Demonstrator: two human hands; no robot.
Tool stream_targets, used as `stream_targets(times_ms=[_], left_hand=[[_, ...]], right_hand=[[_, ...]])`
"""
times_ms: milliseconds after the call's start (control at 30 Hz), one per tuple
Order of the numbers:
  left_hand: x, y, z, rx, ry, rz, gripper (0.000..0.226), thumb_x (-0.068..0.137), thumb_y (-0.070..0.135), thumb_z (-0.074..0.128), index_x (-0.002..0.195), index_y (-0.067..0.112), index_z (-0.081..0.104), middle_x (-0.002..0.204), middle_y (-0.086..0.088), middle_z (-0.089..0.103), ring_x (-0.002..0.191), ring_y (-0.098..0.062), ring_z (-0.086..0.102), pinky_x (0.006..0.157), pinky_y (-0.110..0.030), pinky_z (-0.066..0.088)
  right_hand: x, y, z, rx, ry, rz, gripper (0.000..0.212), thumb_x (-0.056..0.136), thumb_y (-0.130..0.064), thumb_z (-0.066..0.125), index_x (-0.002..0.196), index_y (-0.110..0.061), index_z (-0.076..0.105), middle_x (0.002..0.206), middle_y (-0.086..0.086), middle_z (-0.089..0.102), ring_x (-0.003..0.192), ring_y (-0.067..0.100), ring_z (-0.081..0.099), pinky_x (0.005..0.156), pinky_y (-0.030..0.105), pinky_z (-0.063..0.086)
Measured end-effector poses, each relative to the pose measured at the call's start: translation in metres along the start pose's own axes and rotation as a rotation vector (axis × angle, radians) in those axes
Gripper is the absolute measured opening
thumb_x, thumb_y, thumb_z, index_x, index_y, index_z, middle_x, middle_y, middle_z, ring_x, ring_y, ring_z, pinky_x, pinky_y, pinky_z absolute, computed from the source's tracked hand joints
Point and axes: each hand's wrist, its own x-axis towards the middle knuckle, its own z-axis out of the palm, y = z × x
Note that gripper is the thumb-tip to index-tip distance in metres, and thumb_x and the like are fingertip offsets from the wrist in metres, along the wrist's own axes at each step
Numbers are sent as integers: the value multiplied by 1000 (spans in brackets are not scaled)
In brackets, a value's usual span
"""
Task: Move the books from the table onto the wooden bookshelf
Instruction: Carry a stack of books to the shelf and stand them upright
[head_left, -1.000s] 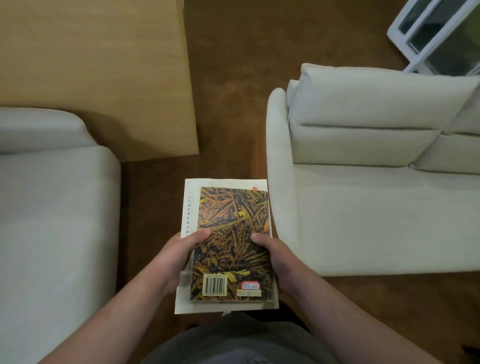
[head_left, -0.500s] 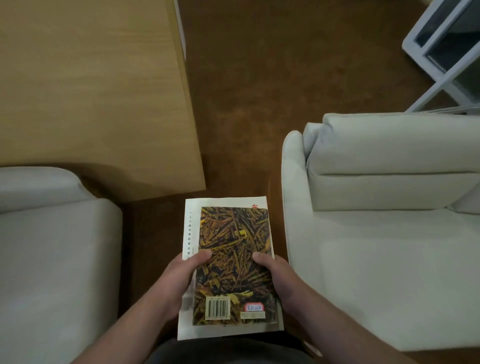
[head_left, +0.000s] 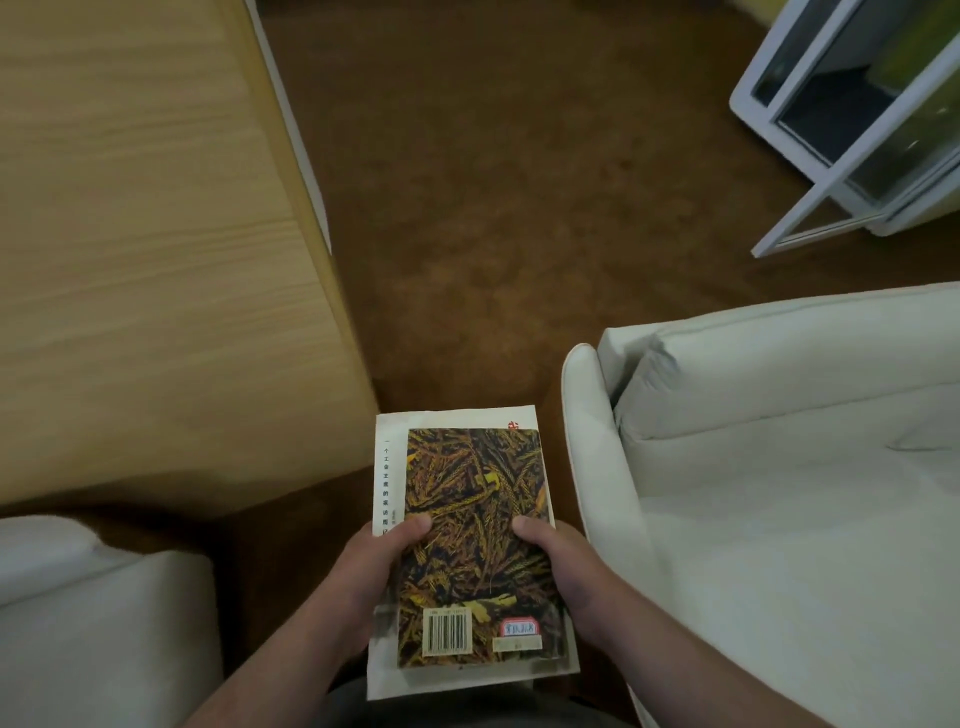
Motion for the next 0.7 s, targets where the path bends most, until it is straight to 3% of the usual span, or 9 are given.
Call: stream_targets(times_ms=[67, 133, 200, 300, 400, 600, 700], left_hand=[[18, 29, -4, 22, -31, -8, 50, 73, 40, 76, 117, 24, 60, 103, -13, 78, 103, -39, 70, 93, -62, 51], [36, 56, -5, 49, -58, -13, 52, 75, 39, 76, 120, 21, 60, 104, -14, 78, 101, -38, 72, 92, -59, 53], [52, 81, -2, 99, -73, -21, 49, 80, 40, 75, 121, 18, 62, 99, -11, 79, 96, -34, 74, 80, -49, 59], [71, 113, 10, 137, -122, -33, 53, 70, 45, 75, 114, 16, 65, 86, -7, 80, 76, -25, 78, 55, -33, 60], [91, 140, 28, 173, -171, -26, 54, 65, 49, 71, 108, 18, 64, 75, -2, 79, 60, -14, 75, 41, -23, 55], [150, 187, 74, 238, -165, 37, 41, 85, 36, 70, 118, 12, 64, 93, -8, 80, 77, -20, 78, 49, -25, 58], [177, 215, 102, 280, -140, 21, 44, 85, 41, 70, 119, 13, 64, 96, -8, 80, 81, -22, 78, 54, -28, 59]], right_hand=[[15, -20, 9, 35, 33, -3, 38, 93, -33, 67, 123, -9, 67, 107, 14, 79, 99, 32, 77, 84, 39, 59], [28, -41, 16, 79, 51, -14, 37, 94, -31, 67, 123, -8, 67, 106, 15, 79, 97, 32, 77, 80, 38, 60], [38, -60, 19, 115, 74, -30, 37, 93, -31, 68, 122, -8, 67, 105, 16, 79, 96, 32, 78, 81, 38, 60], [52, -86, 16, 153, 116, -68, 36, 92, -30, 70, 120, -7, 69, 105, 15, 80, 98, 33, 77, 93, 44, 58], [67, -111, 6, 176, 140, -104, 34, 93, -28, 68, 119, -6, 70, 103, 15, 80, 95, 30, 78, 90, 40, 58], [108, -167, -30, 241, 175, -120, 33, 94, -25, 67, 120, -4, 68, 104, 18, 79, 98, 36, 76, 89, 44, 59], [128, -201, -52, 251, 147, -141, 29, 96, -26, 65, 119, -7, 68, 101, 15, 80, 91, 30, 78, 75, 35, 61]])
